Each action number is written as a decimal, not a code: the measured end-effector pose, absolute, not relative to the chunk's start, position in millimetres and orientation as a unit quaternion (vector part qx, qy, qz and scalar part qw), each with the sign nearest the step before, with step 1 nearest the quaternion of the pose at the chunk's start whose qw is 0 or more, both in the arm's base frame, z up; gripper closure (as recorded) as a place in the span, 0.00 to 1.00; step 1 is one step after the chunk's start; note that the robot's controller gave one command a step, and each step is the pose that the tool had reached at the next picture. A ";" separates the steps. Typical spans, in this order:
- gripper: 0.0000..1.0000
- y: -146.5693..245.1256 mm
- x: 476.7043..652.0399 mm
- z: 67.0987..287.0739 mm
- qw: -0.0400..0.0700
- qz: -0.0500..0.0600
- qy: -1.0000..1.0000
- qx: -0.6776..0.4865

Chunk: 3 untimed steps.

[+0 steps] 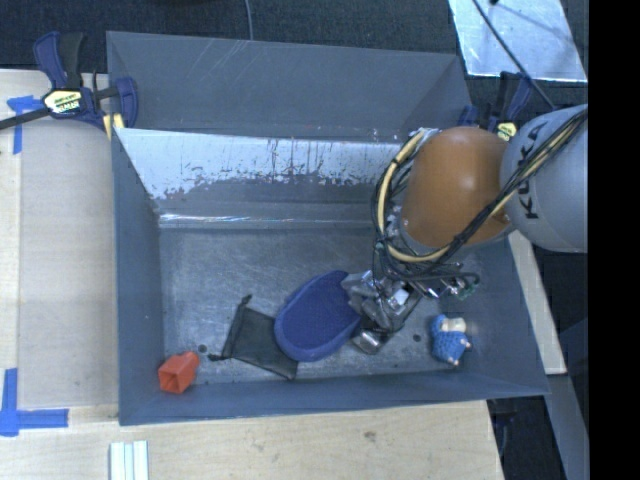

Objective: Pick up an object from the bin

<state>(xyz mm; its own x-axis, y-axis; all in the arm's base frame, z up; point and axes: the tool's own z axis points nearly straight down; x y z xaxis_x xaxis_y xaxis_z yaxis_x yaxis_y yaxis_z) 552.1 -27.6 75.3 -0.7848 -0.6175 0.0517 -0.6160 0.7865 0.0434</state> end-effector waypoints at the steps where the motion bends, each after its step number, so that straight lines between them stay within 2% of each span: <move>1: 1.00 -44.8 580.3 200.2 -0.006 0.003 -0.946 0.325; 2: 0.00 -44.5 578.0 195.1 -0.002 0.000 -0.946 0.325; 3: 0.00 -104.5 557.6 104.1 0.000 0.000 -0.859 0.512</move>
Offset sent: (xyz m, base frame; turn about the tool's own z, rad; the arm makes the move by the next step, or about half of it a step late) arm 0.0250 -0.0163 0.1193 0.0007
